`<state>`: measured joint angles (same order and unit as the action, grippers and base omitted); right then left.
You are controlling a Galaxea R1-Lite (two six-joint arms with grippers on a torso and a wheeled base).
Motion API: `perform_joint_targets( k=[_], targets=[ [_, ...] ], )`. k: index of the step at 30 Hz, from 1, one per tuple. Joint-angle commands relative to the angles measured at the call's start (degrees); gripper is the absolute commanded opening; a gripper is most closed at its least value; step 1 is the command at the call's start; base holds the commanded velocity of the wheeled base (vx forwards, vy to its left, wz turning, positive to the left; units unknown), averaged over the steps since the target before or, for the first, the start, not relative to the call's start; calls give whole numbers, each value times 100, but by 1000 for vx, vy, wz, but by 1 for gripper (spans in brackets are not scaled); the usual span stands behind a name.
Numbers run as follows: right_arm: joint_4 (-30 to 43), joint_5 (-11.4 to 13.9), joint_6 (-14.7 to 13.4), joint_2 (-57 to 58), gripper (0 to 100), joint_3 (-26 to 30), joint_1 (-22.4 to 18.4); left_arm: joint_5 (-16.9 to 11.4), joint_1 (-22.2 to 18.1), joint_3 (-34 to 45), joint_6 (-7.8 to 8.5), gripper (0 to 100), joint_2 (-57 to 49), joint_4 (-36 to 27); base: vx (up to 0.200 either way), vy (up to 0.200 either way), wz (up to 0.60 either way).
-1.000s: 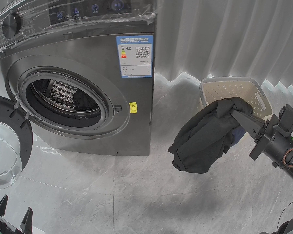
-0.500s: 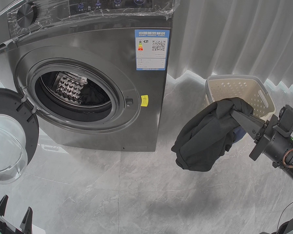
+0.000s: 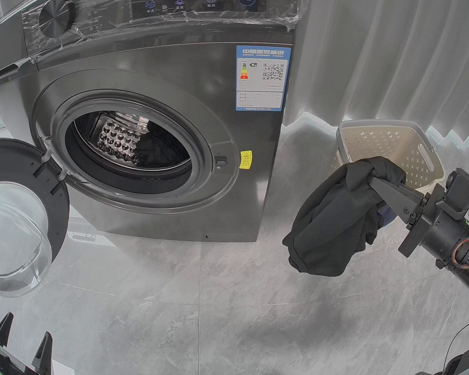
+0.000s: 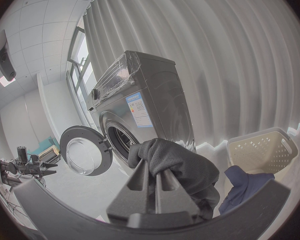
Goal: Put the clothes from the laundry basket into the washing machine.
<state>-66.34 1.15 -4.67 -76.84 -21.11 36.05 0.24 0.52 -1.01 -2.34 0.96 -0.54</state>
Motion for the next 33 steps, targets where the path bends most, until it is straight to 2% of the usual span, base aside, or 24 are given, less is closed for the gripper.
perform_joint_targets(
  k=[1,10,16,22,28,33],
  targets=[
    [-2,0,1,-15,0,2,-10,2,0,75,-3,100,-79,1,0,200,0],
    [-2,-9,1,-51,0,2,-19,2,0,75,-3,100,-79,1,0,200,0],
    [-2,-9,1,-51,0,2,-28,2,0,75,6,100,-79,1,0,0,0],
    [-2,-9,1,-51,0,2,-36,2,0,75,-3,100,-79,1,-200,0,0],
    [-2,-9,1,-51,0,11,-45,2,0,75,-3,100,-79,1,0,0,0],
    [7,-9,-8,-51,0,11,-45,2,0,75,-3,100,-79,1,0,200,0]
  ],
)
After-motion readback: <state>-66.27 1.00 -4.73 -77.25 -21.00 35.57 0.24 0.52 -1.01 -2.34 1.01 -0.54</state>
